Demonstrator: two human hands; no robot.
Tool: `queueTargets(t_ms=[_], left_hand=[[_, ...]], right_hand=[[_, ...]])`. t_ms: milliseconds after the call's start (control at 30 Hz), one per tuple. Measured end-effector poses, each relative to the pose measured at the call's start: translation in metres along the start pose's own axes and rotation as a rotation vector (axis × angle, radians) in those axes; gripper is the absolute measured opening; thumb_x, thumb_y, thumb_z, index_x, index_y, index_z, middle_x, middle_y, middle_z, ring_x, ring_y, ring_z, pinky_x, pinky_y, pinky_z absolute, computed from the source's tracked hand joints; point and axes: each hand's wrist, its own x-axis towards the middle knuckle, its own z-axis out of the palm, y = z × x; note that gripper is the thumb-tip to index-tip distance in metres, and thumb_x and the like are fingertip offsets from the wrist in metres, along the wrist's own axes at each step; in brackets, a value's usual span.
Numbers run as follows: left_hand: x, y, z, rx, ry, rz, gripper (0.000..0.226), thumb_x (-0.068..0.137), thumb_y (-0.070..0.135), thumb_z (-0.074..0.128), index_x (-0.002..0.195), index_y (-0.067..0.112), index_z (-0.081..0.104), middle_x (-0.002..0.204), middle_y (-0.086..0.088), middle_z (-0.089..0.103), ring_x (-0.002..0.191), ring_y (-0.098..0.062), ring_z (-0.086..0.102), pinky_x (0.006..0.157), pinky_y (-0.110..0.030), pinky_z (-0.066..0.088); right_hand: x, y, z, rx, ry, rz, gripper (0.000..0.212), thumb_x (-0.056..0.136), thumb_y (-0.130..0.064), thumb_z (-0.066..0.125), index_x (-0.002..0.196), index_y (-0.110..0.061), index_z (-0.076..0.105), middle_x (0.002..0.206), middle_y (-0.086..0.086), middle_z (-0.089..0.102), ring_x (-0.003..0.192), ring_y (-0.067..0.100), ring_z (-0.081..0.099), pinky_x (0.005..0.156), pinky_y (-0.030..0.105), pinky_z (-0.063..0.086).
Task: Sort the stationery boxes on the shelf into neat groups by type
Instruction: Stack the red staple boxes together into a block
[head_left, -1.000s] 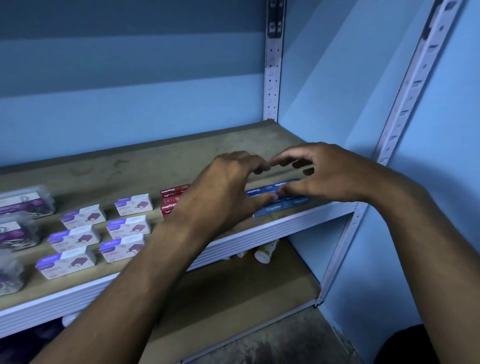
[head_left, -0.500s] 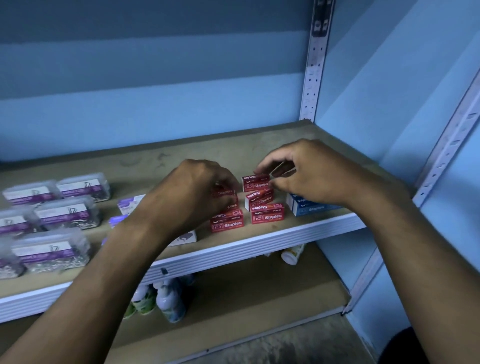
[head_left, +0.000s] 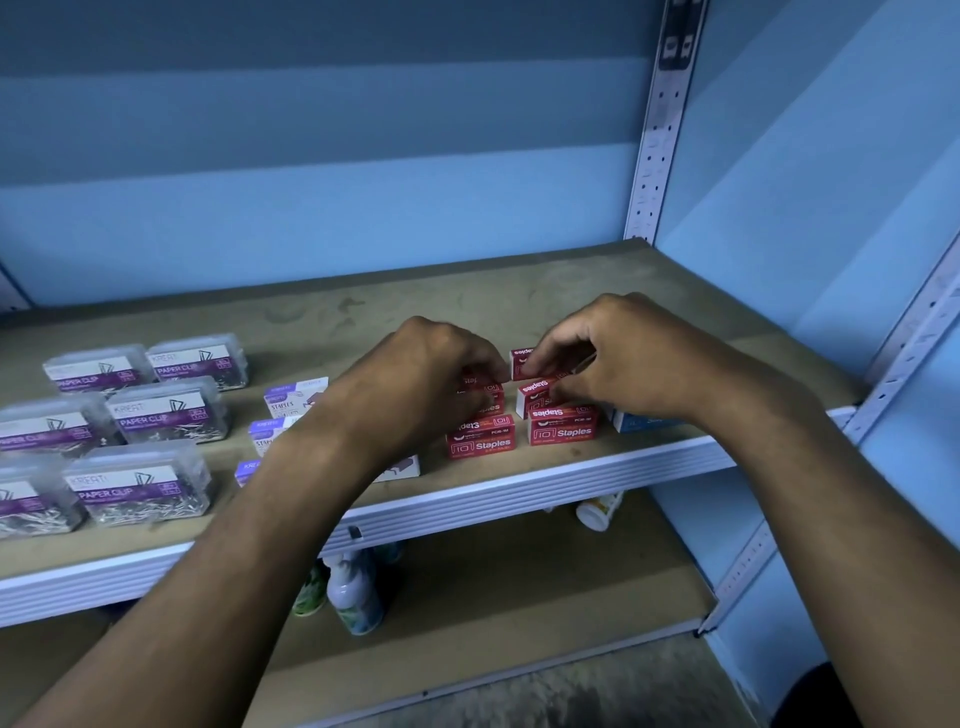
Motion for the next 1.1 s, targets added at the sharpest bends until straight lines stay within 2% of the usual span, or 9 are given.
queueTargets(t_ms=[200,433,633,967,1100], left_hand=[[0.000,0.001,0.001,-0.010,0.009,-0.027,0.031,0.085,0.020,0.072,0.115,0.030,0.072,0.111,0.010,0.072,0.091,-0.005,0.067,0.082,-0.030,0.059],[0.000,0.003,0.001,-0.004,0.055,0.015,0.028,0.087,0.017,0.071,0.112,0.028,0.074,0.106,0.008,0.075,0.086,-0.005,0.067,0.078,-0.026,0.057],[-0.003,0.008,-0.005,-0.073,0.111,0.024,0.032,0.082,0.015,0.075,0.111,0.031,0.071,0.098,0.011,0.075,0.086,-0.004,0.068,0.078,-0.033,0.059],[-0.009,0.013,-0.010,-0.067,0.071,0.041,0.037,0.082,0.015,0.074,0.115,0.031,0.068,0.102,0.013,0.074,0.089,-0.001,0.067,0.080,-0.032,0.058],[-0.008,0.014,-0.008,-0.053,0.025,0.040,0.036,0.085,0.015,0.072,0.118,0.029,0.068,0.106,0.010,0.073,0.093,-0.005,0.068,0.082,-0.033,0.058]], right_hand=[[0.000,0.000,0.005,-0.028,0.018,0.005,0.024,0.086,-0.017,0.077,0.101,-0.035,0.079,0.103,-0.017,0.072,0.087,-0.005,0.063,0.067,0.008,0.047],[-0.002,-0.002,0.008,-0.039,0.084,0.008,0.022,0.086,-0.016,0.077,0.100,-0.033,0.081,0.102,-0.011,0.076,0.087,0.000,0.067,0.072,0.012,0.053],[-0.009,-0.007,0.003,-0.039,0.122,-0.020,0.021,0.086,-0.018,0.077,0.101,-0.032,0.080,0.100,-0.014,0.075,0.085,-0.002,0.066,0.070,0.010,0.051],[-0.017,-0.014,-0.002,-0.071,0.076,-0.003,0.020,0.088,-0.022,0.076,0.103,-0.035,0.078,0.103,-0.013,0.074,0.088,-0.001,0.065,0.069,0.015,0.051],[-0.018,-0.014,0.000,-0.098,0.046,0.014,0.020,0.089,-0.021,0.074,0.103,-0.035,0.078,0.106,-0.012,0.073,0.085,-0.001,0.064,0.065,0.011,0.046]])
